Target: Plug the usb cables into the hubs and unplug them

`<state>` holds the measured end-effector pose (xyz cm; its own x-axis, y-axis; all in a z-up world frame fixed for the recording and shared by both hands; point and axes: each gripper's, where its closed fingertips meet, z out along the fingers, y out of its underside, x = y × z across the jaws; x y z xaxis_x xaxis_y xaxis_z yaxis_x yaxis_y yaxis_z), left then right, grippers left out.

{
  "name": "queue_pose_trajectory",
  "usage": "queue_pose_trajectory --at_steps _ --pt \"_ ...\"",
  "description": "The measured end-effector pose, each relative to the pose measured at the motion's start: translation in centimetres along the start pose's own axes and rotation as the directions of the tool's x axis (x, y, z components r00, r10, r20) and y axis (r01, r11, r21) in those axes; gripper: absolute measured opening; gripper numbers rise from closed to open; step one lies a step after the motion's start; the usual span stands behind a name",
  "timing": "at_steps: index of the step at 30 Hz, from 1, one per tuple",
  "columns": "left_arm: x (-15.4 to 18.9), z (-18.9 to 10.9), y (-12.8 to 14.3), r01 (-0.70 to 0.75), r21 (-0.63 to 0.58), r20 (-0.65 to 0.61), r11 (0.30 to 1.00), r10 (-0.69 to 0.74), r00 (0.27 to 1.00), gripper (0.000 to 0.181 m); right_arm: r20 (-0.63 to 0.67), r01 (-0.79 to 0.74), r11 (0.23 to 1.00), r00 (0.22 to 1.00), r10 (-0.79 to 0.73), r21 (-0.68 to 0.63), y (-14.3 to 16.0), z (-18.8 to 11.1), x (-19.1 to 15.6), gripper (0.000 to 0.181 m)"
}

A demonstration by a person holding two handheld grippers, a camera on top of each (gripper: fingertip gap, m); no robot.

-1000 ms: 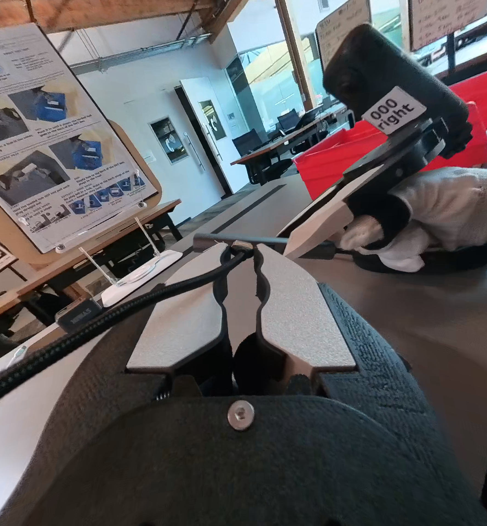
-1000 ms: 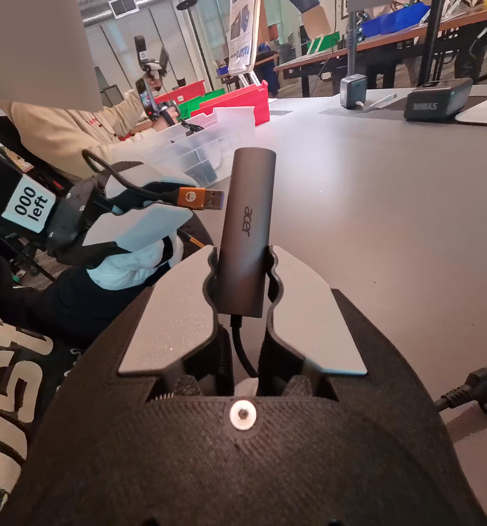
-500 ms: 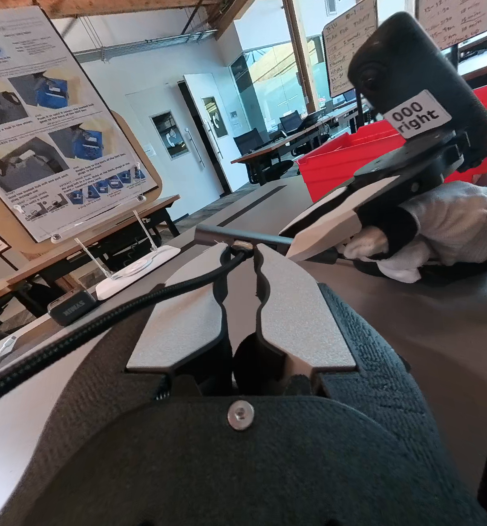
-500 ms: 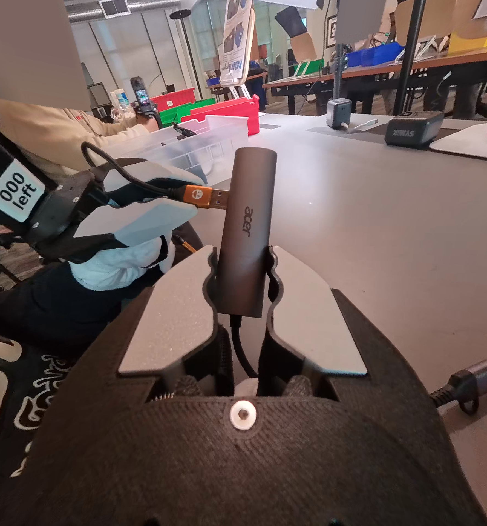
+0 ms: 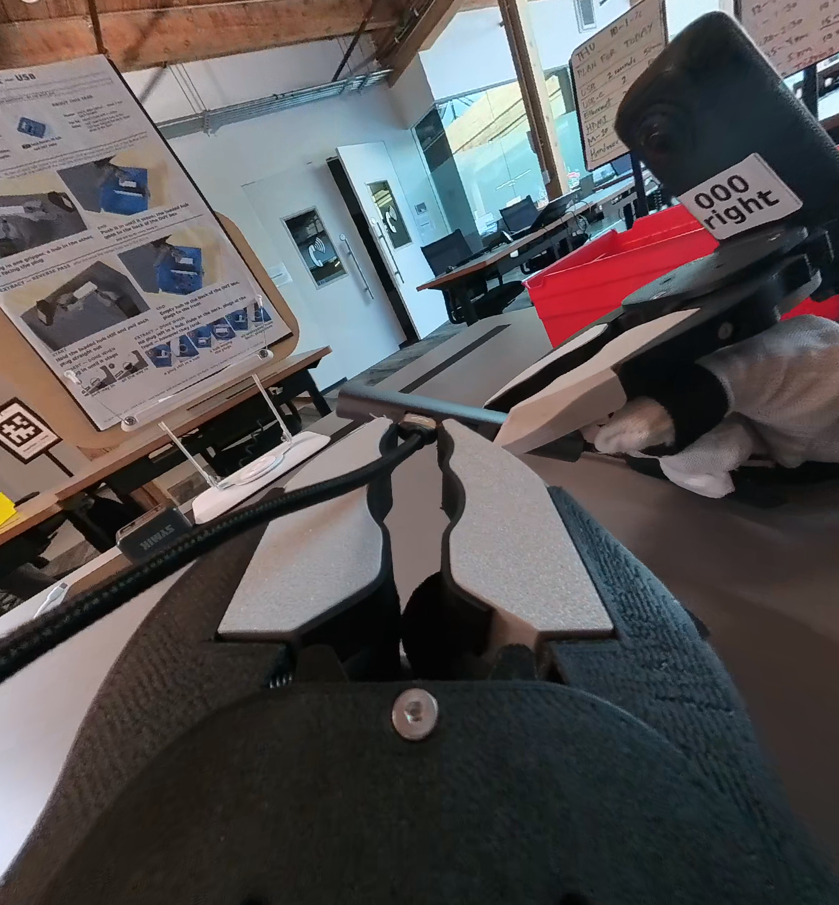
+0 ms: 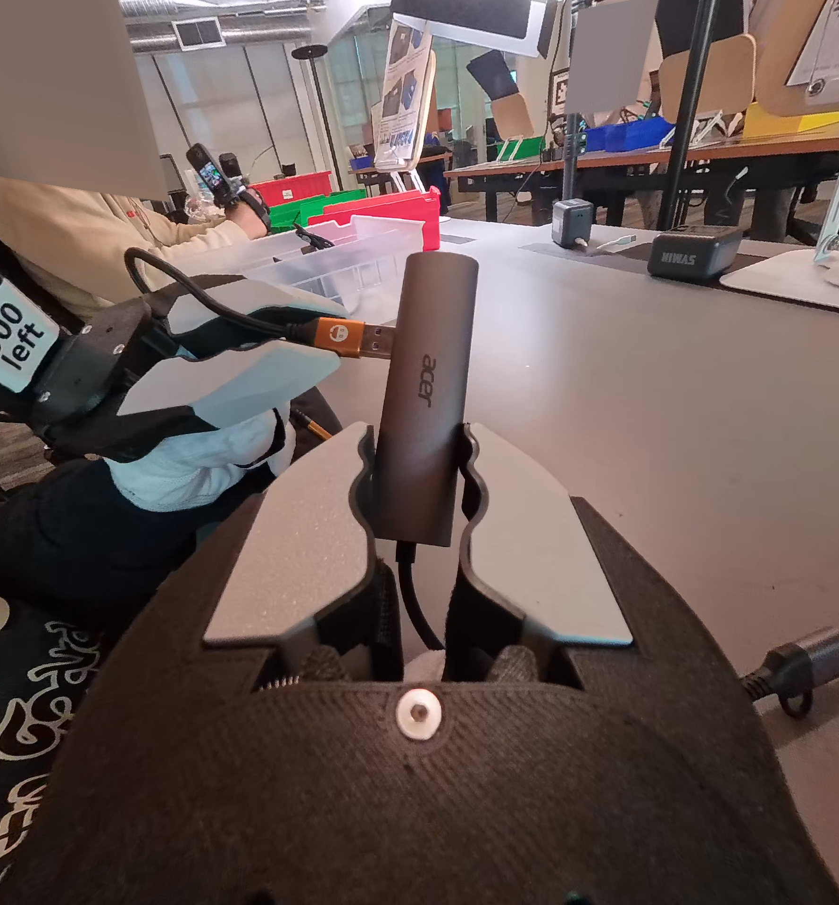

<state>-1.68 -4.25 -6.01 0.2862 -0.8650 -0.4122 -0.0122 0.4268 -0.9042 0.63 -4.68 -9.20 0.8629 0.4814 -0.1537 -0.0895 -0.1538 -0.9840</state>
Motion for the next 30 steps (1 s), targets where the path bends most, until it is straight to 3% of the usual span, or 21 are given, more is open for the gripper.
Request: queue_pose_trajectory --at_steps 9,18,24,30 --pt "0.0 0.1 0.2 0.008 -0.012 -0.005 1.0 -0.008 1.0 0.014 0.01 0.011 1.0 1.0 -0.011 0.001 0.1 0.0 -0.2 0.033" --pt "0.0 -0.1 0.1 0.083 -0.014 -0.043 0.996 -0.083 0.996 0.014 -0.051 0.149 0.989 0.988 -0.148 0.018 -0.1 -0.2 -0.5 0.034" --pt "0.2 -0.2 -0.3 -0.007 -0.001 -0.013 1.0 0.007 1.0 0.014 -0.029 0.148 0.988 0.989 -0.147 0.046 -0.5 -0.4 -0.8 0.034" --pt "0.1 -0.3 -0.5 0.141 0.032 -0.076 0.989 -0.139 0.987 0.014 -0.019 0.178 0.983 0.984 -0.177 0.039 -0.3 -0.3 -1.2 0.035"
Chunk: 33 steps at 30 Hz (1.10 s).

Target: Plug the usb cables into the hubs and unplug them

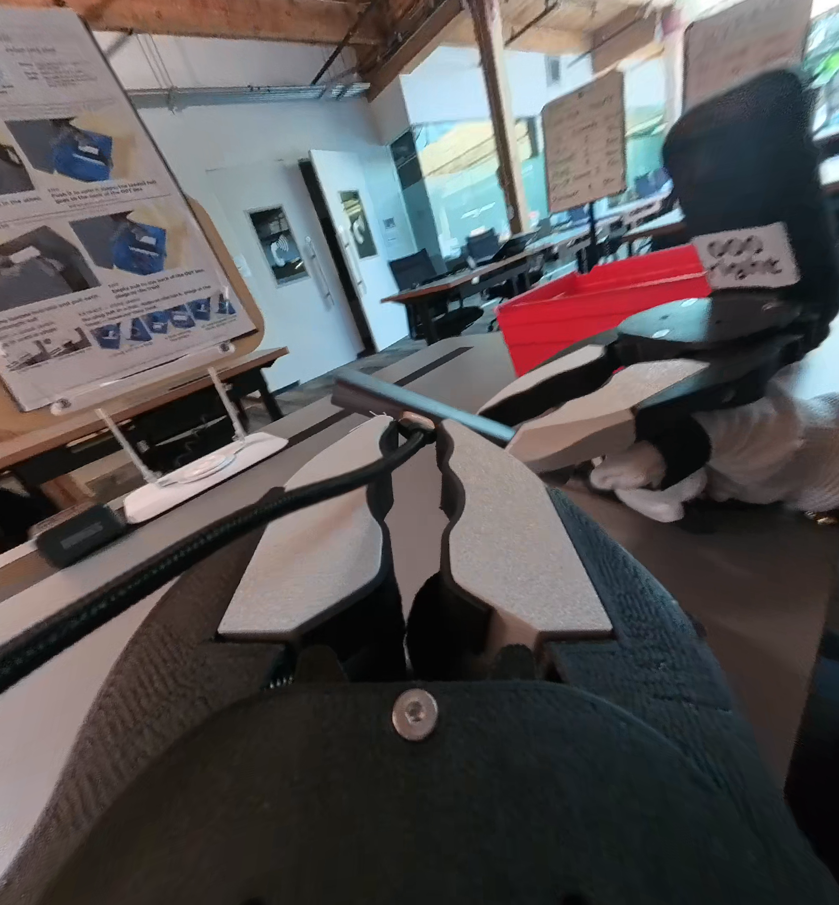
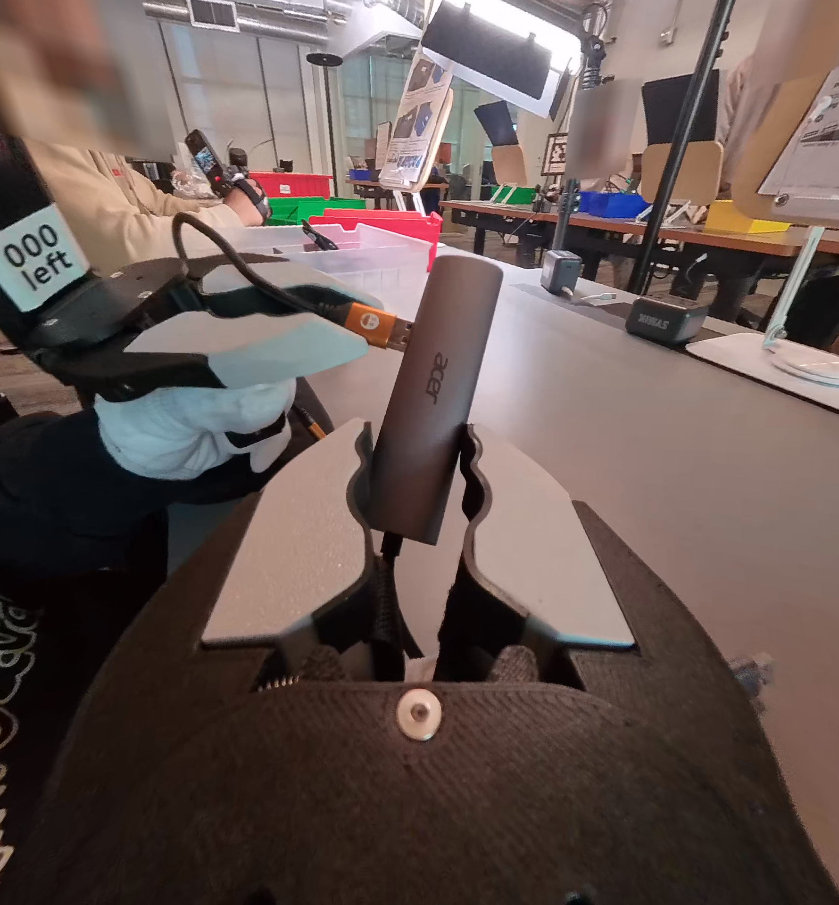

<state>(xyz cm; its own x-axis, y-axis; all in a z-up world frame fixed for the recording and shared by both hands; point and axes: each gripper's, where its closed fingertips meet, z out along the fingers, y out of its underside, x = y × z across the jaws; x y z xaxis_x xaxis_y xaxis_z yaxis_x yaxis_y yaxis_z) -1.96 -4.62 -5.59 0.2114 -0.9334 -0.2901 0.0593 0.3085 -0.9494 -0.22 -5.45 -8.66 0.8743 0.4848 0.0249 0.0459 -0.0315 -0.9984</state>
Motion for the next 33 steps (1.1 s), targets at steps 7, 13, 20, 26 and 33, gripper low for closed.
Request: queue_pose_trajectory --at_steps 7,13,20,26,33 --pt "0.0 0.1 1.1 0.034 -0.079 -0.067 0.996 -0.039 0.997 0.014 -0.001 0.027 0.999 1.0 -0.027 0.02 -0.3 -0.1 -0.1 0.034" --pt "-0.1 0.2 1.2 -0.019 -0.078 -0.038 0.997 0.016 0.999 0.014 -0.036 0.033 0.999 0.999 -0.033 0.007 -0.2 0.1 0.2 0.034" --pt "3.3 0.5 1.8 -0.008 -0.111 -0.288 0.994 -0.025 0.957 0.02 -0.237 -0.004 1.0 0.971 0.008 0.019 -1.8 -2.2 4.8 0.033" --pt "5.6 -0.8 -0.7 0.143 0.036 -0.494 0.989 -0.107 0.863 0.021 -0.362 -0.061 0.938 0.929 -0.072 -0.343 2.2 -5.1 9.9 0.033" --pt "3.8 -1.1 -1.6 0.259 0.08 -0.461 0.962 -0.195 0.866 0.023 -0.264 -0.093 0.901 0.964 -0.024 -0.423 4.7 -3.9 8.8 0.035"
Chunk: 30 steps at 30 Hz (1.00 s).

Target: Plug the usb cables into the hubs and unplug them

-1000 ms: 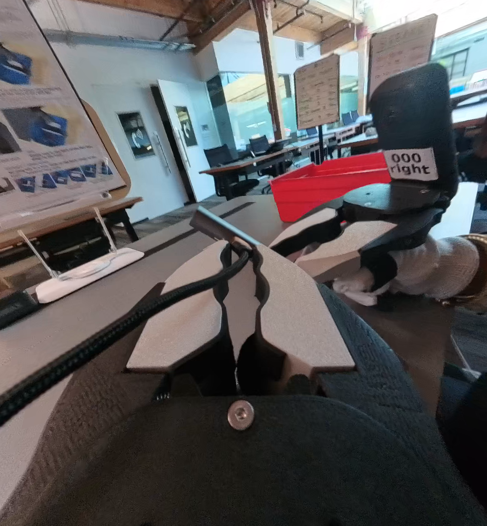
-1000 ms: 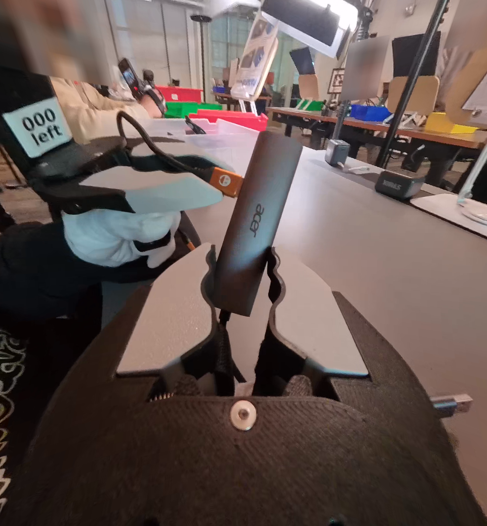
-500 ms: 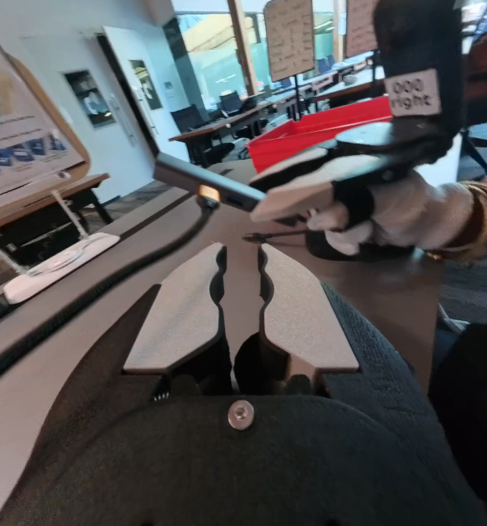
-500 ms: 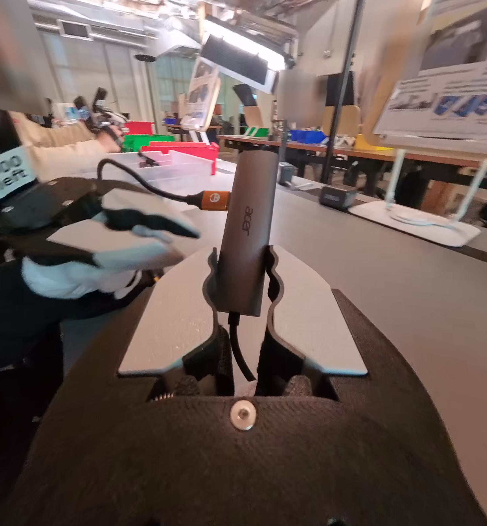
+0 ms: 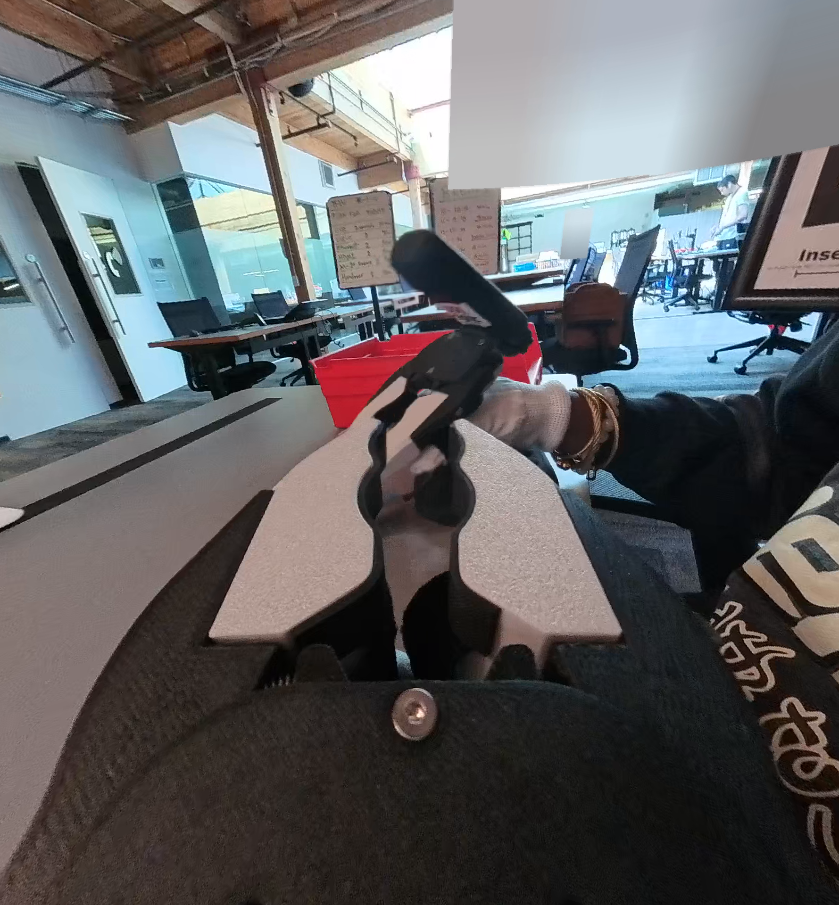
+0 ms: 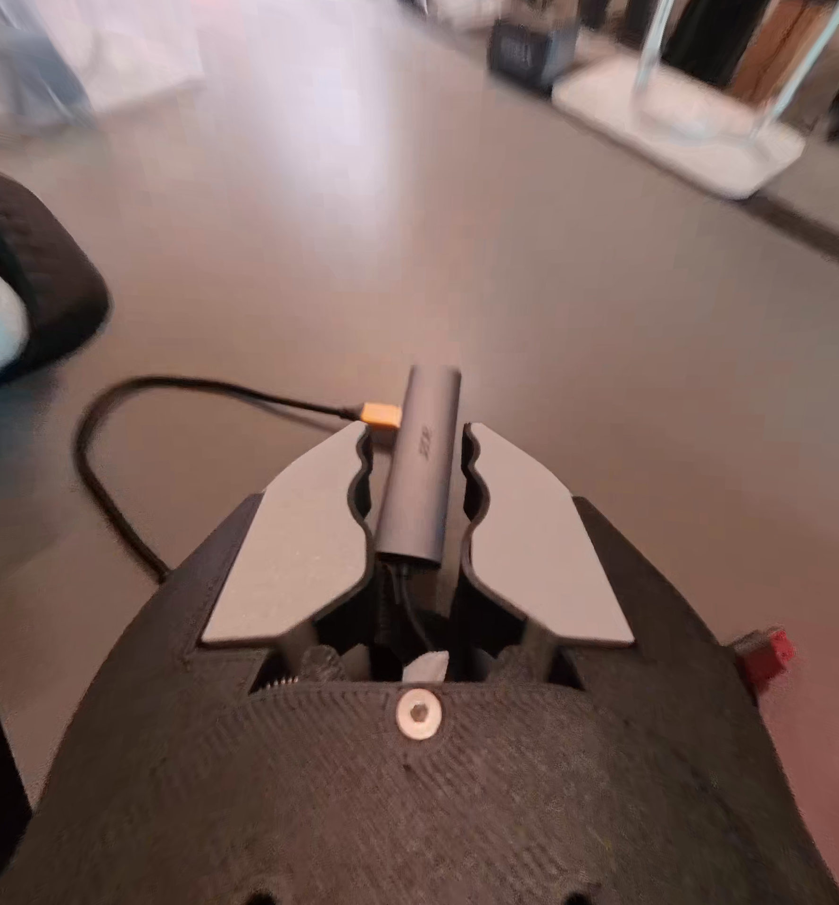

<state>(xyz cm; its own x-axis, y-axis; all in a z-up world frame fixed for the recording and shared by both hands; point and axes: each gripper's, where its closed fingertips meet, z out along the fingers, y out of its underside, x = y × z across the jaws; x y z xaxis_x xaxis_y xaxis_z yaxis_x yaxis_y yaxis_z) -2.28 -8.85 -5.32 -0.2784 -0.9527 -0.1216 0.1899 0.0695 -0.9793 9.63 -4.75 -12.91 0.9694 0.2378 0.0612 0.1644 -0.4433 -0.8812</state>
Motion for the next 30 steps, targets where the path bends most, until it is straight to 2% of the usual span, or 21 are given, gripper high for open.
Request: queue_pose_trajectory --at_steps 2,3,5,7,9,14,17,19,22,24,26,28,30 --pt "0.1 0.0 -0.1 -0.009 0.008 -0.003 1.0 0.009 1.0 0.024 0.034 -0.012 0.975 0.999 0.004 0.221 -3.0 -1.3 -0.2 0.044" --pt "0.1 0.0 -0.1 -0.017 0.004 -0.001 1.0 0.017 1.0 0.024 0.03 -0.025 0.933 0.999 0.015 0.358 -4.6 -2.3 0.1 0.053" --pt "0.1 0.1 0.2 -0.035 -0.014 0.008 0.999 0.035 0.999 0.024 -0.02 -0.018 0.8 0.999 0.037 0.599 -6.7 -4.8 1.2 0.06" --pt "0.2 0.3 0.4 -0.051 -0.027 0.004 0.998 0.051 0.999 0.024 -0.11 0.051 0.662 0.993 0.048 0.748 -7.8 -7.0 2.2 0.069" --pt "0.3 0.3 0.5 -0.063 -0.035 0.008 0.997 0.063 0.998 0.024 -0.191 0.113 0.607 0.979 0.066 0.787 -8.1 -8.1 3.0 0.072" --pt "0.0 0.2 0.0 -0.08 -0.021 0.036 0.997 0.081 0.996 0.024 -0.227 0.168 0.636 0.974 0.012 0.753 -7.9 -7.3 2.4 0.071" --pt "-0.4 -0.6 -1.3 -0.089 -0.005 0.06 0.996 0.089 0.994 0.024 -0.24 0.182 0.632 0.971 0.007 0.753 -8.0 -7.4 2.3 0.07" --pt "-1.7 -1.9 -2.4 -0.115 -0.042 0.128 0.992 0.12 0.985 0.025 -0.227 0.164 0.626 0.974 0.021 0.763 -8.0 -7.5 2.5 0.071" --pt "-4.7 -6.1 -5.3 -0.129 -0.098 0.296 0.987 0.153 0.943 0.025 -0.216 0.142 0.62 0.975 0.045 0.772 -7.9 -7.7 2.8 0.07" --pt "-6.9 -10.2 -7.2 -0.069 -0.131 0.425 0.989 0.119 0.897 0.025 -0.213 0.141 0.626 0.976 0.04 0.767 -7.9 -7.6 2.8 0.069" --pt "-8.5 -15.3 -7.6 0.029 -0.23 0.53 0.973 0.1 0.842 0.026 -0.225 0.159 0.629 0.974 0.025 0.761 -7.9 -7.4 2.6 0.069" --pt "-10.3 -21.8 -6.7 0.154 -0.389 0.678 0.908 0.169 0.716 0.026 -0.232 0.171 0.637 0.973 0.013 0.752 -7.9 -7.2 2.5 0.069" --pt "-11.3 -29.7 -5.0 0.381 -0.493 0.817 0.782 0.265 0.513 0.026 -0.232 0.171 0.638 0.973 0.011 0.751 -7.9 -7.2 2.5 0.069"
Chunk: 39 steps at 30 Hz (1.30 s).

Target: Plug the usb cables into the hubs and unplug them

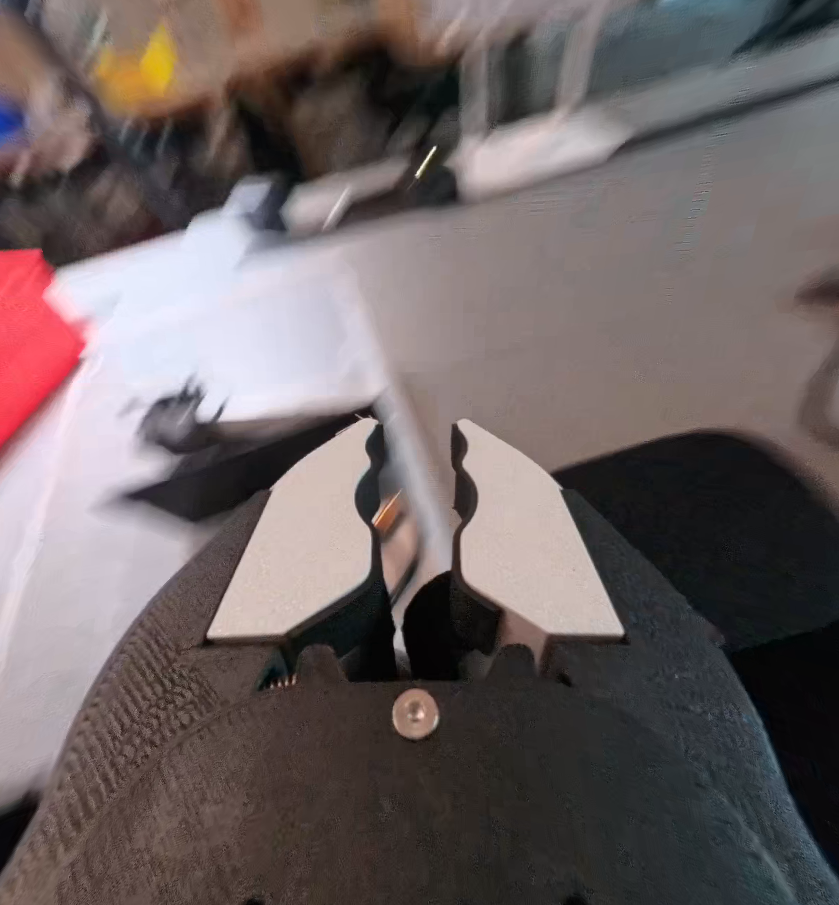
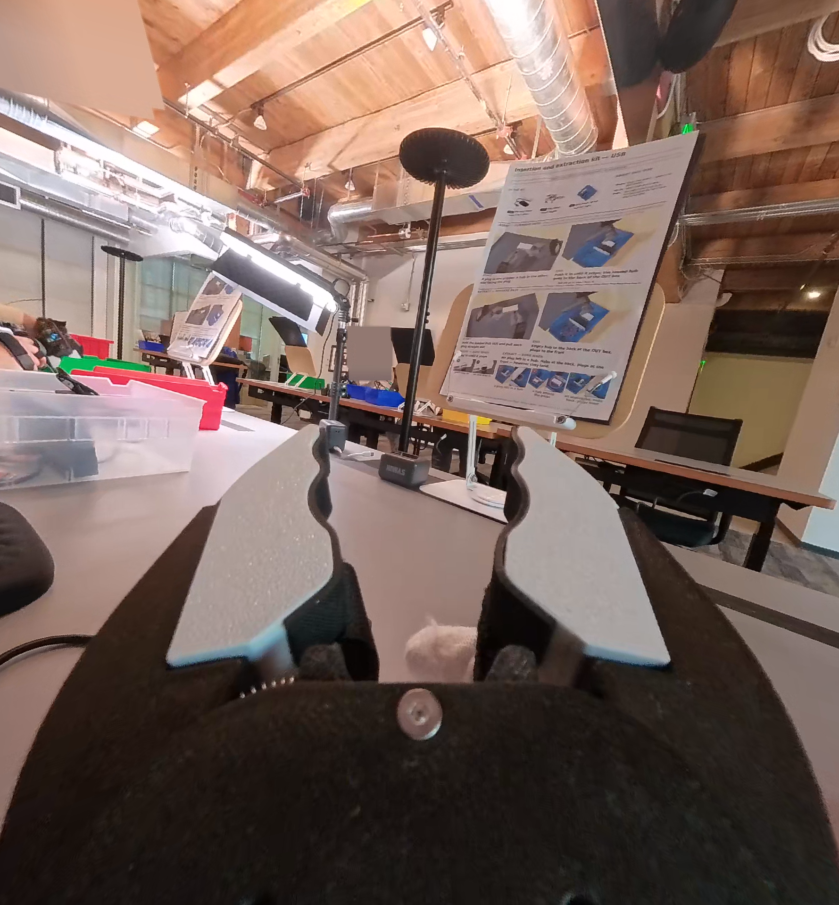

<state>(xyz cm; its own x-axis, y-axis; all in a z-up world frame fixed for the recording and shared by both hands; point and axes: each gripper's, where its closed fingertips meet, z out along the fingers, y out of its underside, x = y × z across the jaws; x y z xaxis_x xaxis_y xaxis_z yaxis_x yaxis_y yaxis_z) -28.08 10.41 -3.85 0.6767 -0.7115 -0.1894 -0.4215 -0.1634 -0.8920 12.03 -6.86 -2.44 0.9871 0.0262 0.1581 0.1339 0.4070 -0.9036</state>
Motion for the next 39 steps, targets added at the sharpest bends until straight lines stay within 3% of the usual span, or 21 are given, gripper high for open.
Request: queue_pose_trajectory --at_steps 2,4,8,12,17,22,24,27,30,35,39 --pt "-4.5 -1.4 5.3 0.113 -0.295 0.165 0.949 -0.066 0.984 0.025 -0.002 -0.008 1.0 1.0 0.008 -0.001 0.0 0.0 0.1 0.069" --pt "-6.3 -2.0 7.7 0.151 -0.419 0.161 0.895 -0.09 0.983 0.025 -0.005 -0.015 1.0 1.0 0.015 0.002 0.0 0.0 0.2 0.069" --pt "-5.7 -0.7 8.5 0.026 -0.531 -0.097 0.847 -0.091 0.991 0.025 -0.006 -0.012 1.0 1.0 0.012 0.0 0.0 0.0 0.2 0.069" --pt "-5.2 0.9 10.8 -0.12 -0.683 -0.28 0.721 -0.105 0.954 0.025 -0.004 -0.006 1.0 1.0 0.006 -0.003 0.0 0.0 0.1 0.069" --pt "-5.9 2.2 13.5 -0.166 -0.791 -0.287 0.588 -0.119 0.95 0.026 -0.004 -0.006 1.0 1.0 0.006 -0.001 0.0 -0.1 0.1 0.068" --pt "-6.1 2.7 15.1 -0.199 -0.82 -0.306 0.537 -0.118 0.945 0.026 -0.001 -0.003 1.0 1.0 0.003 -0.002 0.0 -0.1 0.1 0.068" --pt "-5.9 2.8 15.6 -0.218 -0.824 -0.328 0.523 -0.128 0.936 0.015 -0.001 -0.001 1.0 1.0 0.001 -0.003 0.0 -0.1 0.0 0.067" --pt "-6.3 2.7 14.9 -0.216 -0.808 -0.328 0.548 -0.114 0.938 0.004 -0.003 -0.002 1.0 1.0 0.002 -0.003 0.0 -0.1 0.1 0.067" --pt "-7.1 2.9 11.6 -0.16 -0.702 -0.281 0.694 -0.064 0.958 0.004 -0.006 -0.006 1.0 1.0 0.006 -0.002 0.0 -0.1 0.2 0.066" --pt "-7.5 2.4 4.7 -0.084 -0.362 -0.238 0.929 -0.005 0.971 0.004 -0.003 -0.003 1.0 1.0 0.003 -0.005 0.0 -0.1 0.1 0.066" --pt "-6.8 1.6 0.8 0.024 -0.087 -0.311 0.996 -0.05 0.949 0.004 -0.005 -0.005 1.0 1.0 0.005 -0.004 0.0 -0.2 0.2 0.065"
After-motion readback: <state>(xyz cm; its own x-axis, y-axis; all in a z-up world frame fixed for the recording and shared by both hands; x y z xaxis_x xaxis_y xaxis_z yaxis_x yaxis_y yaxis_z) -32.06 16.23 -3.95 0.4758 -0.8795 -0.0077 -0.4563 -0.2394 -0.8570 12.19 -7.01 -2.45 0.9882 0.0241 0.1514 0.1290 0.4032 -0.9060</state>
